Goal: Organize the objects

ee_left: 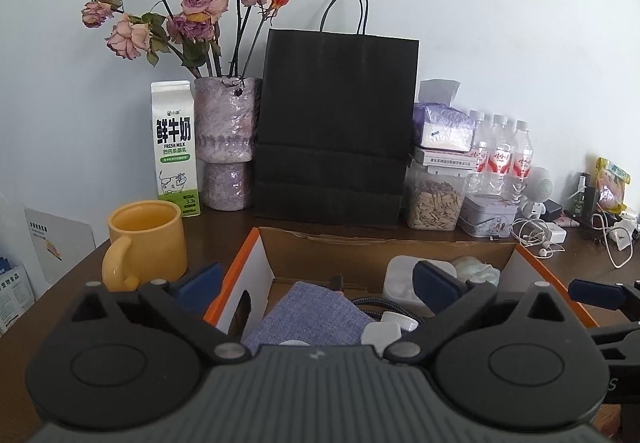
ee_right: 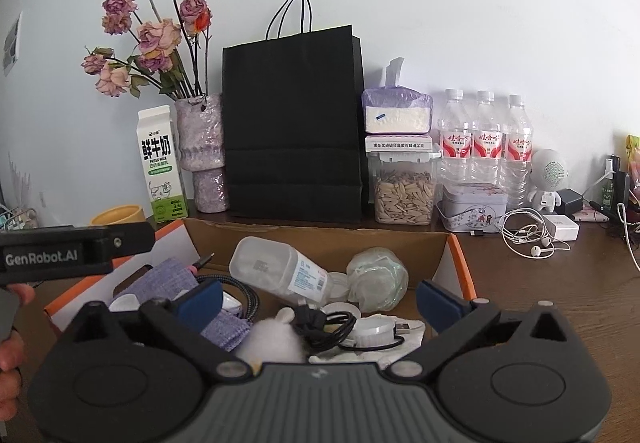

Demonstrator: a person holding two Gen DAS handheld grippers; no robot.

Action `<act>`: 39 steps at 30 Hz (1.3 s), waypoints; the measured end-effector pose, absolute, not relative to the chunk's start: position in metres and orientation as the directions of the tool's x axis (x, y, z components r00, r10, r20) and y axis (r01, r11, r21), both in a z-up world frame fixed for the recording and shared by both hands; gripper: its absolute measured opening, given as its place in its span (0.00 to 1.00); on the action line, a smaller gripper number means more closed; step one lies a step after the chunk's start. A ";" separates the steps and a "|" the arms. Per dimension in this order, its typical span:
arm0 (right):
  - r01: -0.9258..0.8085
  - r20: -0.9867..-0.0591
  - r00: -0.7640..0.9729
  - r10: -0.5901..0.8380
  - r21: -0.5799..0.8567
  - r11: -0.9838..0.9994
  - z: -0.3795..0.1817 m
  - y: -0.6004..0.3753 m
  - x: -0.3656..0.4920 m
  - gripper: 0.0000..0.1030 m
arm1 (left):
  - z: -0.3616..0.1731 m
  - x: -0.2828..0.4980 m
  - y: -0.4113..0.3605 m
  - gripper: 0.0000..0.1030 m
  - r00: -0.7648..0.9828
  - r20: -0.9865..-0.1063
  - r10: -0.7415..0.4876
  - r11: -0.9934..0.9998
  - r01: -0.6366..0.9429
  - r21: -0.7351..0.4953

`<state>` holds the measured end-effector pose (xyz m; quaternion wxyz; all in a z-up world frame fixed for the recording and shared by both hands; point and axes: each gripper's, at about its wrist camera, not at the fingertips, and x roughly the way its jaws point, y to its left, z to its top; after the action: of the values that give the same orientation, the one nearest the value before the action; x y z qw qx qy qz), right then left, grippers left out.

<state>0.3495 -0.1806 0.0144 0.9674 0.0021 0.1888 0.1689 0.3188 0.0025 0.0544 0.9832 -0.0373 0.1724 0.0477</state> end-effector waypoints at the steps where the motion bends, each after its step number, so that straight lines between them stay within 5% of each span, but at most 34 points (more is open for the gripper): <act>1: -0.329 -0.360 0.873 0.330 0.064 0.942 0.016 -0.181 0.347 1.00 | 0.056 0.316 0.003 1.00 0.937 -0.342 0.076 0.993 -0.102 -0.058; 39: -0.390 -0.431 0.821 0.376 0.059 0.919 0.023 -0.196 0.174 1.00 | 0.040 0.140 0.017 1.00 0.889 -0.458 -0.013 0.999 -0.008 -0.045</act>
<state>0.1743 -0.1964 0.0233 0.9540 -0.0160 0.2223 0.2007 0.1402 0.0175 0.0400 0.9716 -0.0226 0.2357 -0.0014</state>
